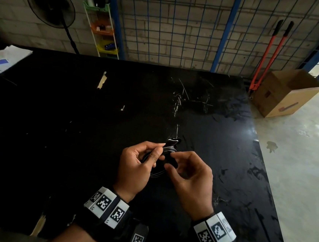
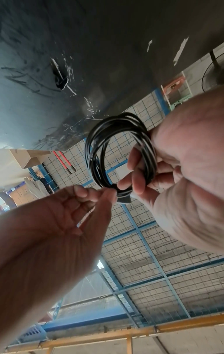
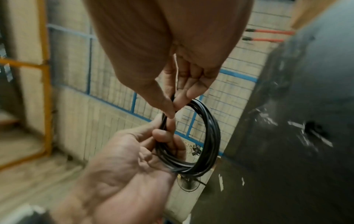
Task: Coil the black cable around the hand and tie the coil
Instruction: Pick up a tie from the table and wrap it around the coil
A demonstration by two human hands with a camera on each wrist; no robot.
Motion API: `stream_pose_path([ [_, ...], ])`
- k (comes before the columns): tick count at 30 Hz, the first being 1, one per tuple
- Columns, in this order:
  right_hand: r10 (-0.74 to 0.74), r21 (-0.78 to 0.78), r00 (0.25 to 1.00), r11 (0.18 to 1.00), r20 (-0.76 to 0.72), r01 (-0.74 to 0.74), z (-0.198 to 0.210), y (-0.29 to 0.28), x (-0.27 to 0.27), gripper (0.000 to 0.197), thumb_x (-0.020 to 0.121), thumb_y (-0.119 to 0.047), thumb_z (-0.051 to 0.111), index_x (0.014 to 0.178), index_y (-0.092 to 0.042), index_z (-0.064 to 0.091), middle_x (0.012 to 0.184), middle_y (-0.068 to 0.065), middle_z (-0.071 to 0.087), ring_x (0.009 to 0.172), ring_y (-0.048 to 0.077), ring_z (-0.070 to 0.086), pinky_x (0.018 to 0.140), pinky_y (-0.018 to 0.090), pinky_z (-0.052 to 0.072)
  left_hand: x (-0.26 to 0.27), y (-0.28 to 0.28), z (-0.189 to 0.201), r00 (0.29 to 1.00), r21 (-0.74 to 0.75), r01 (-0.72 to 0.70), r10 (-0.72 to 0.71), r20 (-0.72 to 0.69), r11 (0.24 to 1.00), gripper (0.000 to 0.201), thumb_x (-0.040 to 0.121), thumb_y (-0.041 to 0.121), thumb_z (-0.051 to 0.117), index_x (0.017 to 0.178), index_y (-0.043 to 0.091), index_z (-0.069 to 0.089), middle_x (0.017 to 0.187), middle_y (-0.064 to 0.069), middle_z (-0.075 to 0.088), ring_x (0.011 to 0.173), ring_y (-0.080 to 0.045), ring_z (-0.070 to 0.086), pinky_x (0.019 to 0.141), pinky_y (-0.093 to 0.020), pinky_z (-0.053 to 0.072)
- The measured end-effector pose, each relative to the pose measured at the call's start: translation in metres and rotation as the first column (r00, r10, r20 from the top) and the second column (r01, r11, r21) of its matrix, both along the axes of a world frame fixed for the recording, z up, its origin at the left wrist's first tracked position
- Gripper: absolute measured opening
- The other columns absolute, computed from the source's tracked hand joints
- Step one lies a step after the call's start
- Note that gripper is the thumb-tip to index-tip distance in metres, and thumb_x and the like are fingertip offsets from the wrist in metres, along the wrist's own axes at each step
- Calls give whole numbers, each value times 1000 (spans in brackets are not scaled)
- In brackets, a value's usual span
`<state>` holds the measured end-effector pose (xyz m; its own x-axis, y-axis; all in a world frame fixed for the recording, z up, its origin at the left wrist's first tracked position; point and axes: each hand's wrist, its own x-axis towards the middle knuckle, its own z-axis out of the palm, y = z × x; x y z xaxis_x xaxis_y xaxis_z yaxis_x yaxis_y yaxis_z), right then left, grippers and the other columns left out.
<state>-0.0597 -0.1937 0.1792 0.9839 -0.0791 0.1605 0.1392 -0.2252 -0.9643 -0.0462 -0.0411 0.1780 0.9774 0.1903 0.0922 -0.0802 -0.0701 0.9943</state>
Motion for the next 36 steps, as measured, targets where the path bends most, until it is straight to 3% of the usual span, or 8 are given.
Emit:
stream_pose_path([
  [3,25,-284,965,958,259,52,2,-2,-2,27,76,1,84,98,-13,76,90,-5,72,76,6,68,70,11,53,-1,0,1,1000,-28,13,-14,-27,1000,16,97,6,68,97,16,80,75,3,77,70,-3,72,64,-18,54],
  [5,69,-400,933,913,353,84,1,-3,-1,22,80,1,81,99,-8,76,92,0,69,77,12,67,70,21,56,-1,-1,2,999,-48,23,-25,-47,999,15,97,5,68,96,15,80,76,2,77,68,-1,71,63,-17,53],
  [10,122,-454,900,886,419,91,1,-13,8,13,83,-4,77,96,-6,77,89,3,67,76,17,63,67,34,55,-2,1,0,996,-52,37,-41,-77,998,13,96,10,70,98,17,81,76,-6,79,68,-14,66,66,-23,54],
  [17,198,-249,944,960,263,-132,11,-32,24,9,84,-2,81,90,-10,80,114,-1,74,102,9,73,89,25,58,-2,10,1,981,44,189,-187,-58,981,12,96,5,70,99,10,80,76,-2,78,67,-3,71,60,-19,52],
  [26,198,21,980,980,37,-199,-1,-36,29,15,75,-1,88,84,-11,80,87,4,81,82,26,79,82,45,65,4,21,4,936,122,348,-336,-108,929,10,95,5,71,98,5,80,78,3,79,74,-8,77,60,-14,51],
  [30,221,154,973,966,-72,-208,1,-37,29,31,73,3,89,94,-11,71,84,11,80,81,37,77,76,38,64,8,23,3,911,104,396,-376,-169,912,10,96,5,70,98,4,80,74,-1,77,64,0,69,60,-13,48],
  [33,230,205,963,959,-143,-198,3,-36,31,32,74,6,87,96,-10,70,83,10,81,77,27,78,73,32,64,10,23,4,891,74,428,-407,-200,901,12,97,10,69,104,7,79,77,-5,77,62,-4,65,60,-20,50],
  [36,175,355,965,930,-195,-97,4,-37,37,32,74,12,83,94,-7,68,81,10,79,75,19,76,71,26,62,10,24,7,890,19,429,-419,-180,903,25,95,15,70,119,9,74,89,-1,78,78,-4,72,72,-21,56],
])
